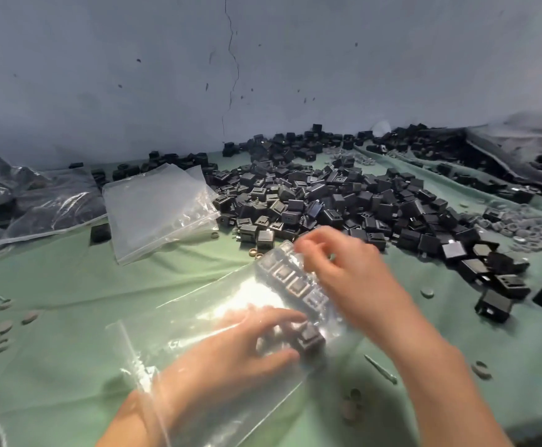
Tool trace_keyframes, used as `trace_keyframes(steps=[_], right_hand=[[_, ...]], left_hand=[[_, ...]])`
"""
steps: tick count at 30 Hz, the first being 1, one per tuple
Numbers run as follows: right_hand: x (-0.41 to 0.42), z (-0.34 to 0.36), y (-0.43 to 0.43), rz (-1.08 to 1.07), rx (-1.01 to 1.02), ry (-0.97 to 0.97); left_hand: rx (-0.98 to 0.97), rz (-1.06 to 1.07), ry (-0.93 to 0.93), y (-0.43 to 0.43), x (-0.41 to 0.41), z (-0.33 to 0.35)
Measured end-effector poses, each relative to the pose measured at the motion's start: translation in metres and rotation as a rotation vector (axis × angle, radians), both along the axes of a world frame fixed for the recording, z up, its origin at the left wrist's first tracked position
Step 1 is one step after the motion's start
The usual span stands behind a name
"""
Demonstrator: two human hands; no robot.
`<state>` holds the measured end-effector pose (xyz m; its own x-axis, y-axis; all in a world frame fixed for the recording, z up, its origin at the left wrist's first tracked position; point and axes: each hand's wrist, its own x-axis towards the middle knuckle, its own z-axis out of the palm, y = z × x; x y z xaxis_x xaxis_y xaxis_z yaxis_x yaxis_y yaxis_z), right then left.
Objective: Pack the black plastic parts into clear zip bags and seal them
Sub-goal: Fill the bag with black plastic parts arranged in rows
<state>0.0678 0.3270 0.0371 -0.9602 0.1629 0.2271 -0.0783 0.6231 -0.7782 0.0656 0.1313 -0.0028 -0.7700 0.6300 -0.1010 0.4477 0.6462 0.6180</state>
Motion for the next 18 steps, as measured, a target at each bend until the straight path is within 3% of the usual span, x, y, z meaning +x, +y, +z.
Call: trace_keyframes(steps=[1,2,4,9,16,18], right_hand=[[-0.002,-0.005,0.019,-0.114,0.016,-0.025],[-0.004,-0.011,0.036,-0.205,0.047,-0.075],[-0.008,-0.023,0.059,-0.279,0.139,-0.212],[-0.017,-0.042,0.070,-0.167,0.140,-0.411],[-0.028,-0.047,0.077,-0.100,0.088,-0.491],[-0.028,-0.046,0.077,-0.078,0.085,-0.513]], left_hand=[[-0.097,0.034,0.048,0.009,-0.010,0.005],[-0.108,-0.079,0.175,0.004,-0.010,0.004],[0.006,-0.015,0.072,0.028,-0.011,-0.009],[0.030,-0.014,-0.076,0.044,-0.025,-0.012],[0.110,0.050,0.058,0.057,-0.028,-0.030],[0.158,0.017,-0.033,0.064,-0.032,-0.031]])
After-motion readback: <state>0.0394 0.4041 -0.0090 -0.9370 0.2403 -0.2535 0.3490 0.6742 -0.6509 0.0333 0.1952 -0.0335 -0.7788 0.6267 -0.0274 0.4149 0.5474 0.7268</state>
